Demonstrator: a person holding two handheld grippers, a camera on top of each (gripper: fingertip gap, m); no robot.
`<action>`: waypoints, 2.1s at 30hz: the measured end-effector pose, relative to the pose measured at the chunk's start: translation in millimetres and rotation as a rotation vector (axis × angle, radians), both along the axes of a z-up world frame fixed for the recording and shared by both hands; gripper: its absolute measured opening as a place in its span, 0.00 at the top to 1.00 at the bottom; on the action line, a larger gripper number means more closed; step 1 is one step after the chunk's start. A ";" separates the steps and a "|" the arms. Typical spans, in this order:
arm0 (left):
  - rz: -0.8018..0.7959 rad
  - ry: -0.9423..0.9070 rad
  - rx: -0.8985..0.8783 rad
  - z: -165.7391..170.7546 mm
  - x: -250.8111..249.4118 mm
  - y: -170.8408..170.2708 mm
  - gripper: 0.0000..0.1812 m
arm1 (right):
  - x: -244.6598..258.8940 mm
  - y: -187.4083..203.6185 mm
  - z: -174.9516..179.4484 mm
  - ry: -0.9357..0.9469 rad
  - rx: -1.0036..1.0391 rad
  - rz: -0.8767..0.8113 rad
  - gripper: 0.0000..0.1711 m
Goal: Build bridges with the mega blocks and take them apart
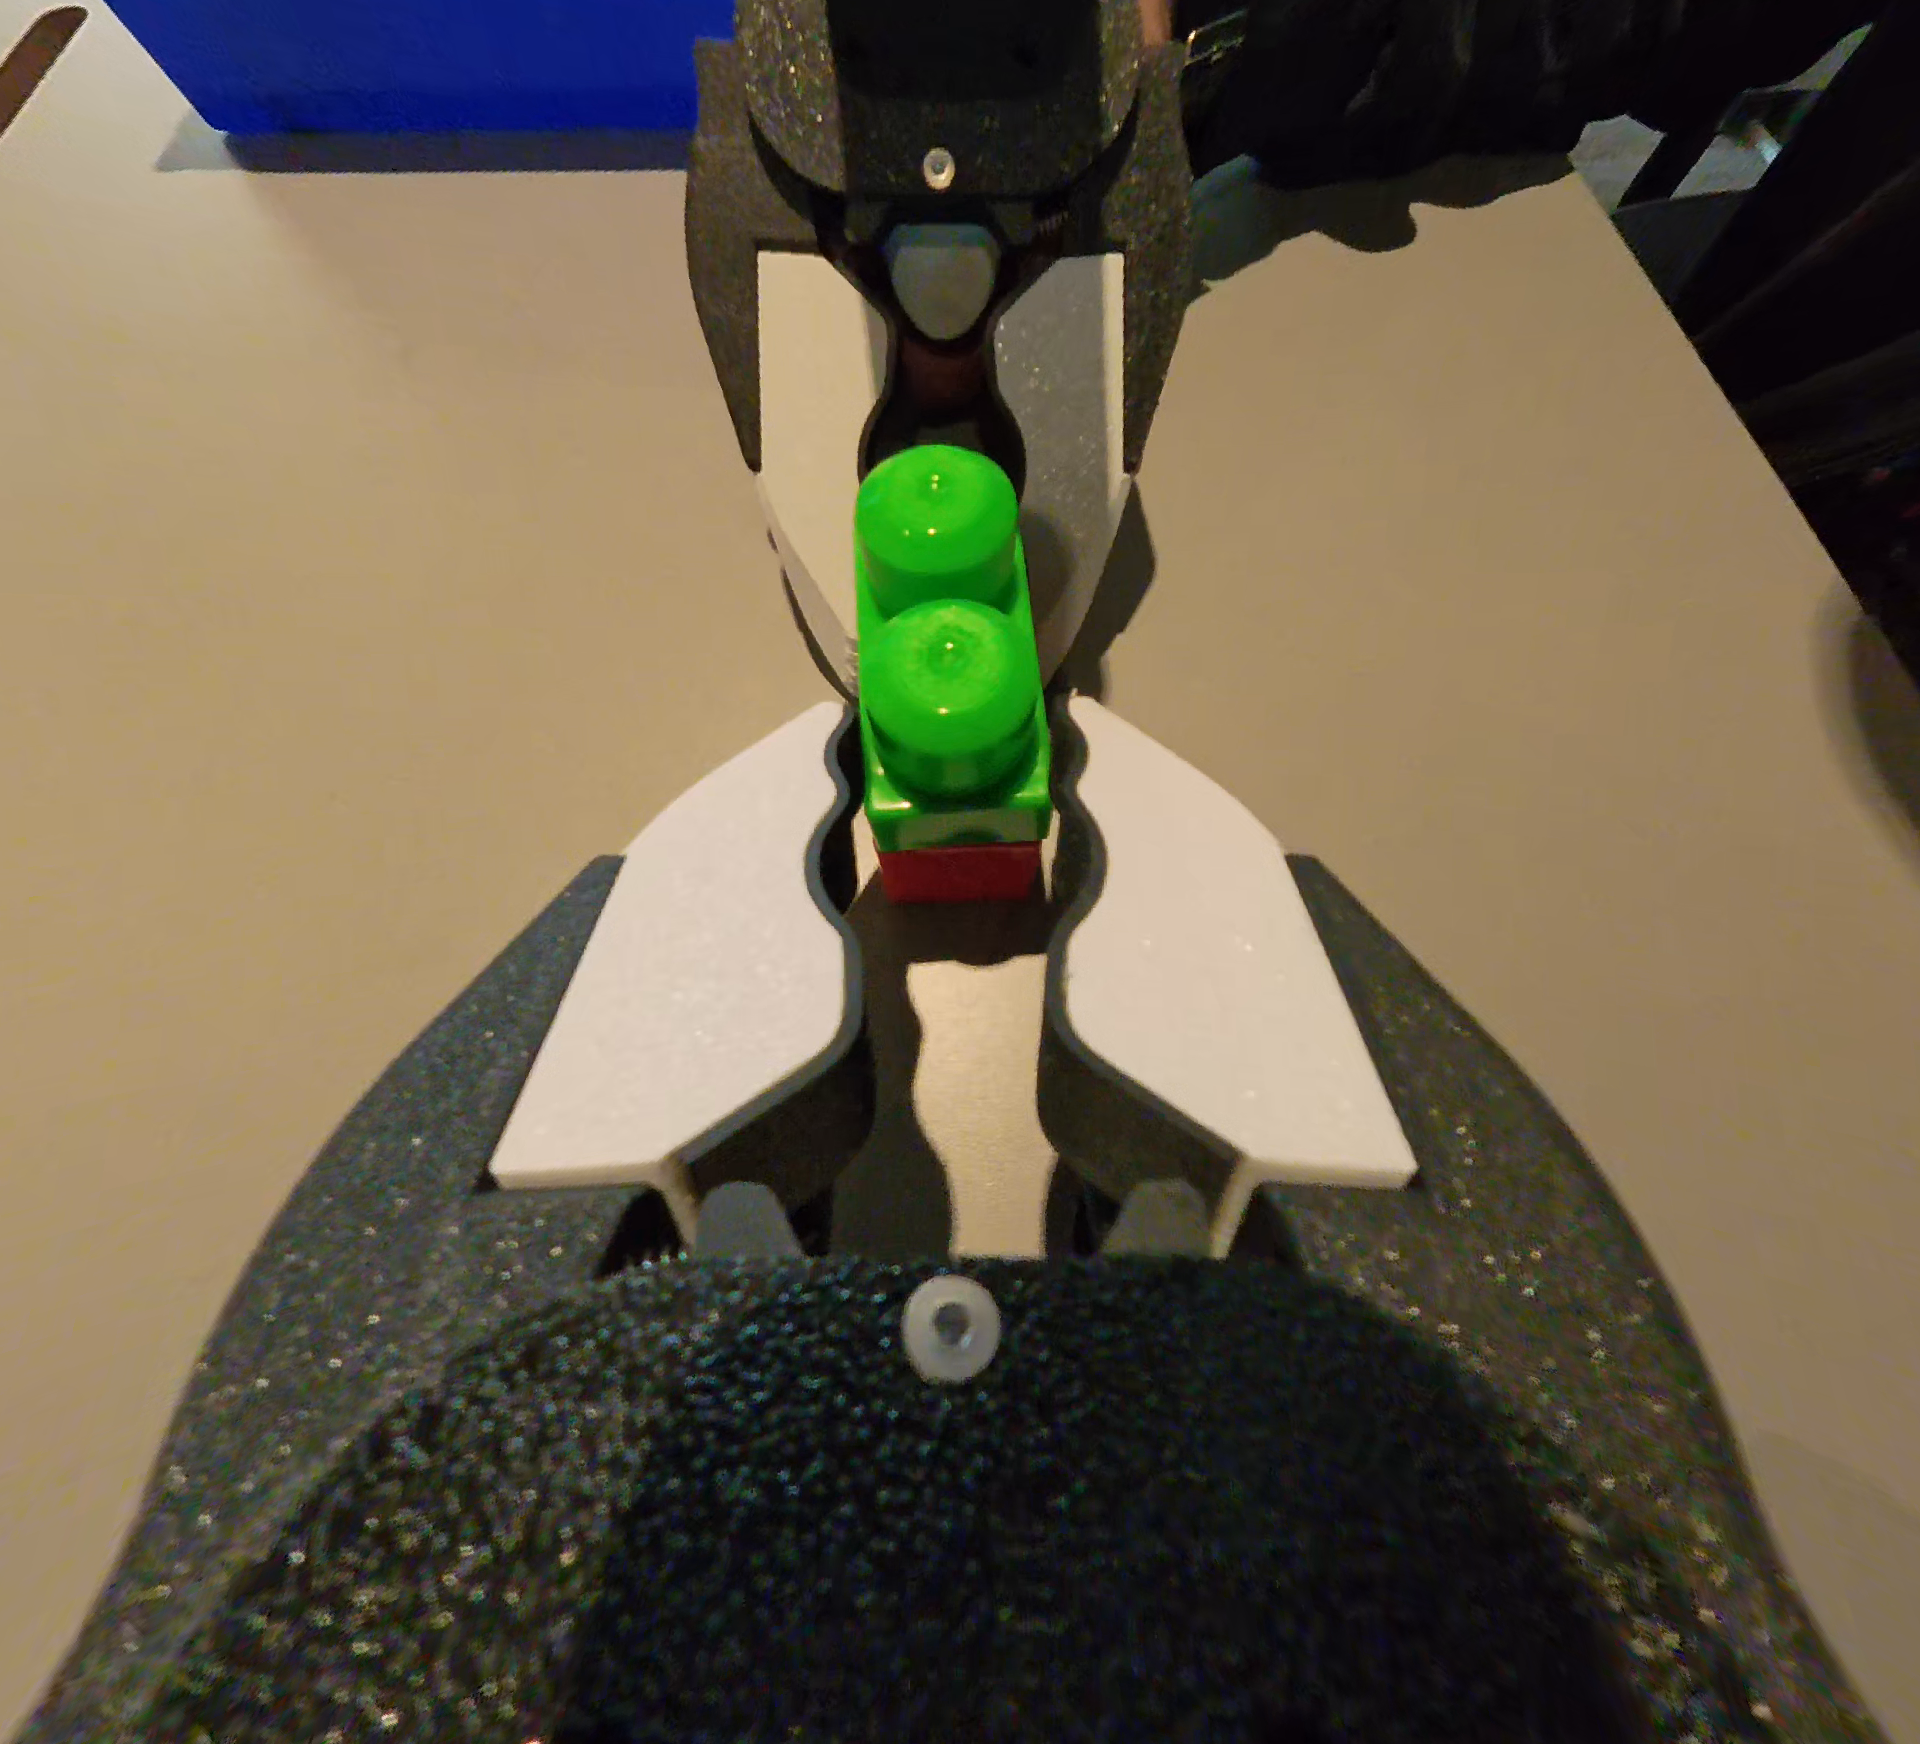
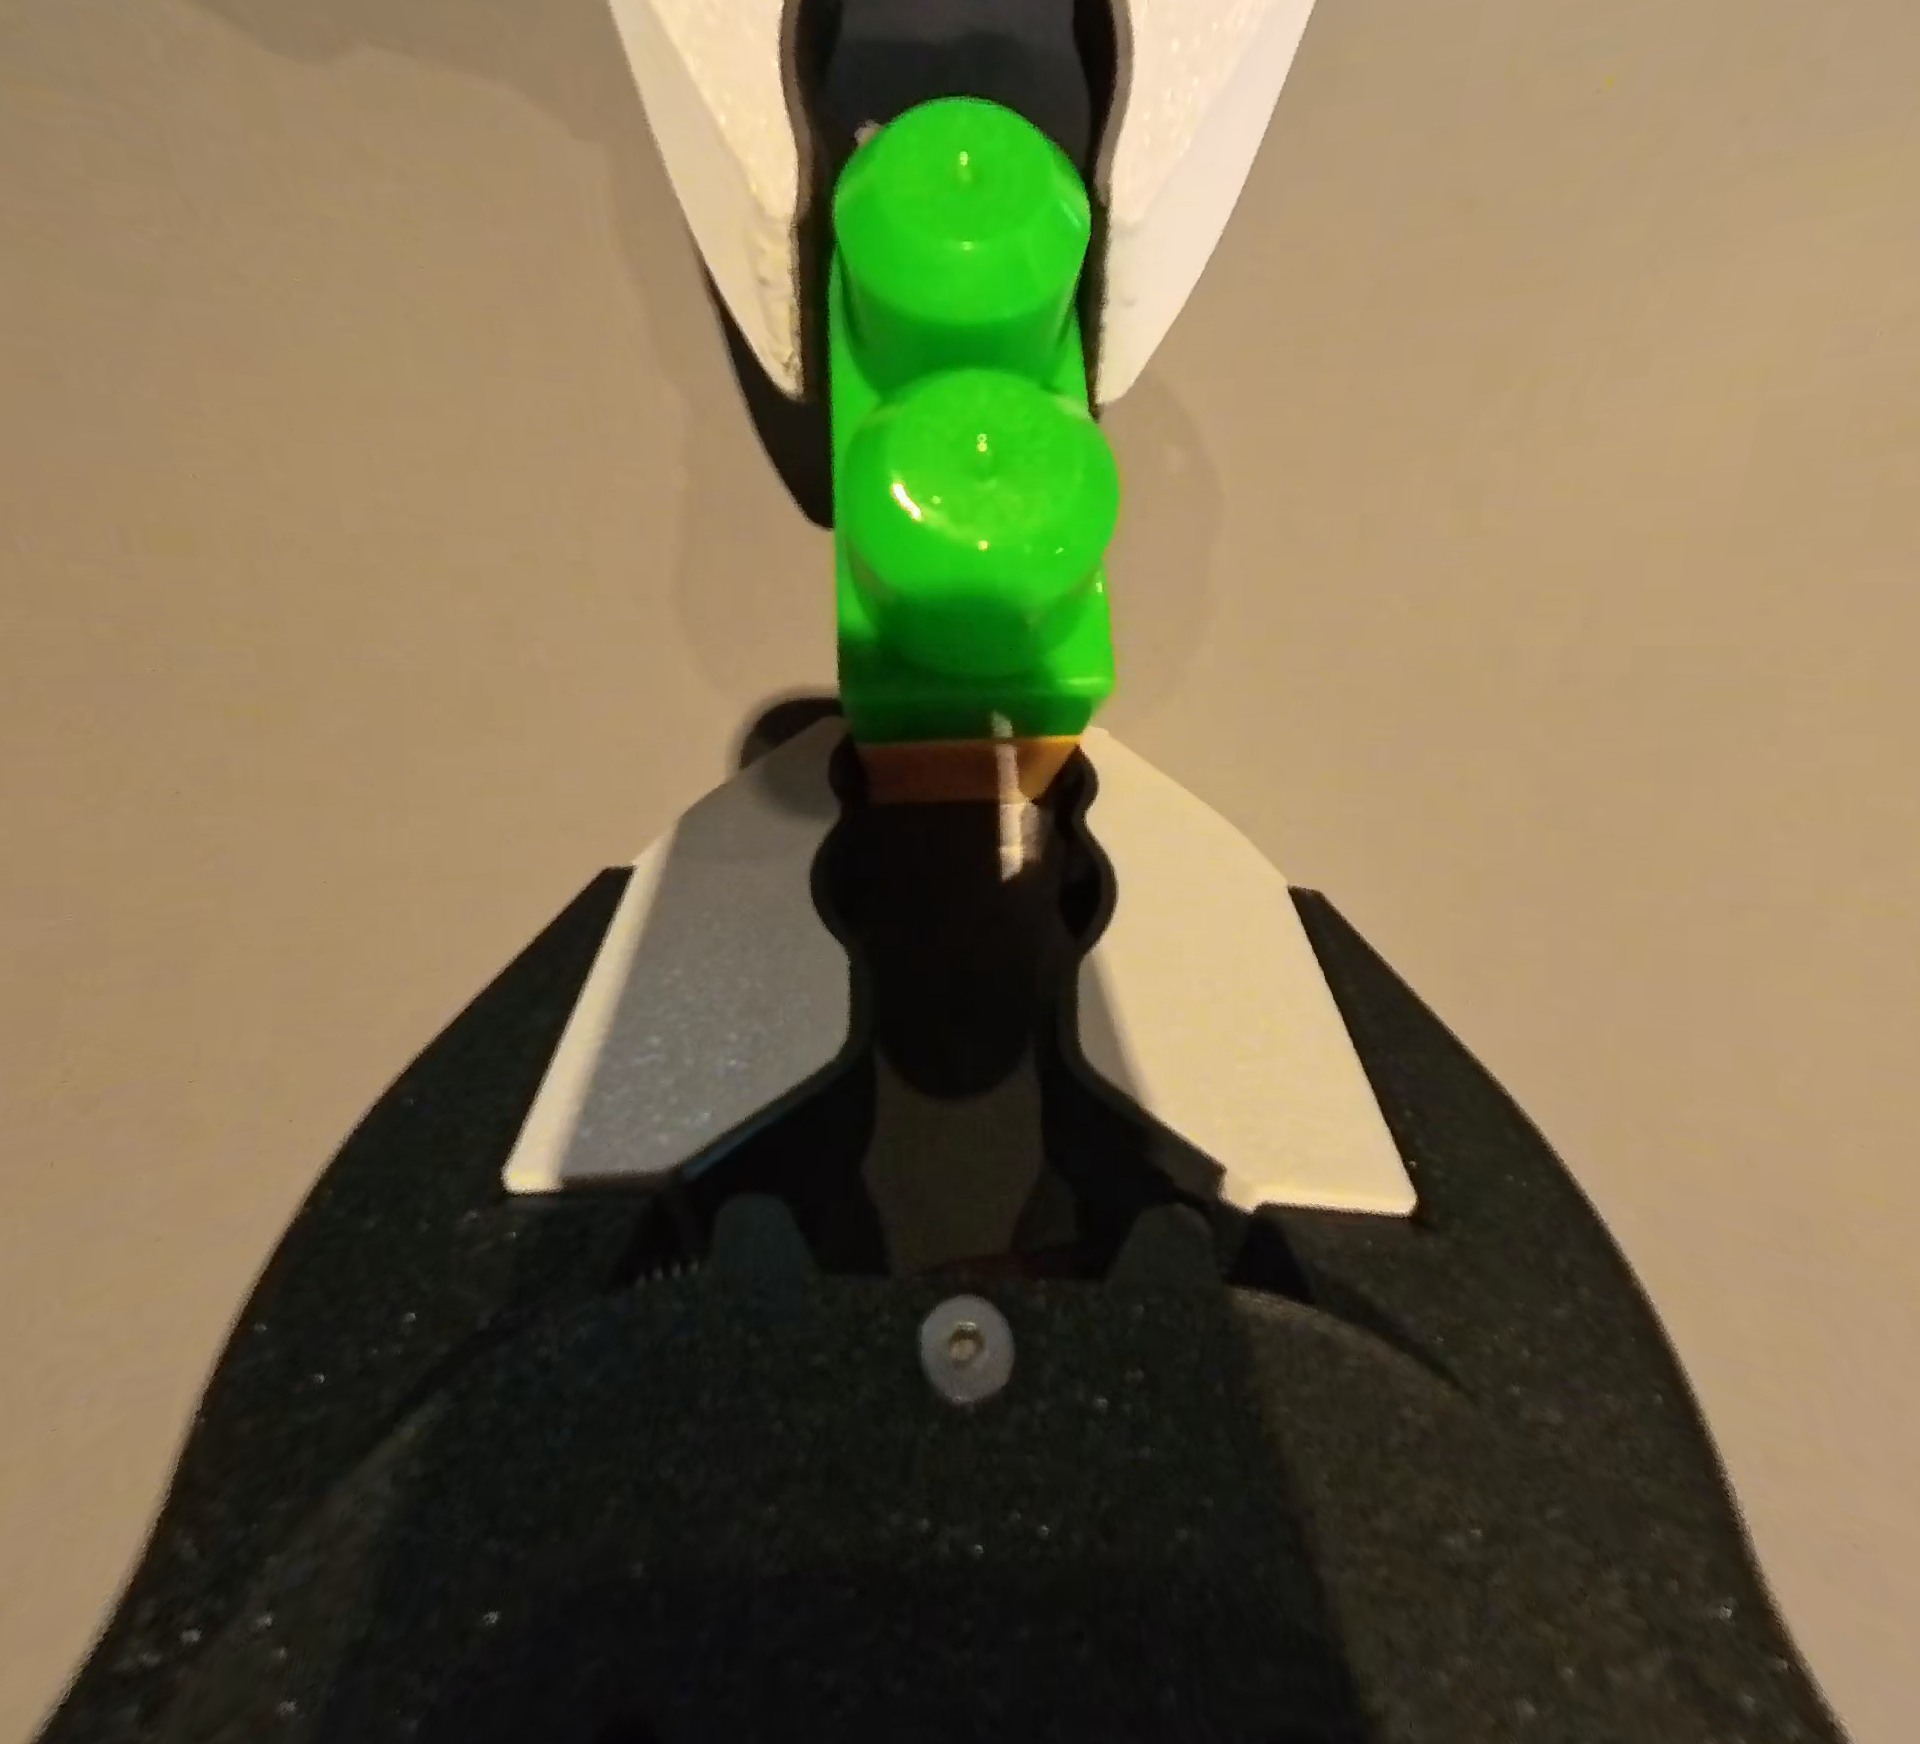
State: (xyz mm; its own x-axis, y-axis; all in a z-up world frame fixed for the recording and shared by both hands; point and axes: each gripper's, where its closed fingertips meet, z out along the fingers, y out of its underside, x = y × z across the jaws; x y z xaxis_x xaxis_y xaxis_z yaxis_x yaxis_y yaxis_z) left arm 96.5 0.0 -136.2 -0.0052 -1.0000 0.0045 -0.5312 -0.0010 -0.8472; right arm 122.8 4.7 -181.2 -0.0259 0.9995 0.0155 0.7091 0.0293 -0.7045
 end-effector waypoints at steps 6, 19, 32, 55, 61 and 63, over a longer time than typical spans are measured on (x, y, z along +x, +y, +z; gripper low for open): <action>-0.008 0.008 -0.004 -0.4 0.3 -0.2 0.81 | 0.0 -0.2 0.0 0.000 -0.001 0.007 0.79; -0.022 0.040 0.006 -1.6 0.4 -0.5 0.81 | -0.1 -0.8 -0.1 0.000 -0.005 0.020 0.79; -0.036 0.049 0.002 -1.9 0.6 -0.4 0.81 | -0.1 -2.0 0.1 0.003 -0.022 0.029 0.79; 0.010 0.050 -0.018 -1.2 -1.3 -1.1 0.81 | 4.9 2.6 6.5 0.051 -0.016 -0.037 0.52; 0.011 0.044 -0.020 -0.9 -2.0 -0.8 0.81 | 0.0 1.5 33.1 0.246 -0.010 -0.031 0.50; 0.010 0.040 -0.020 -0.8 -1.9 -0.7 0.81 | -5.6 0.0 37.5 0.277 -0.009 -0.028 0.53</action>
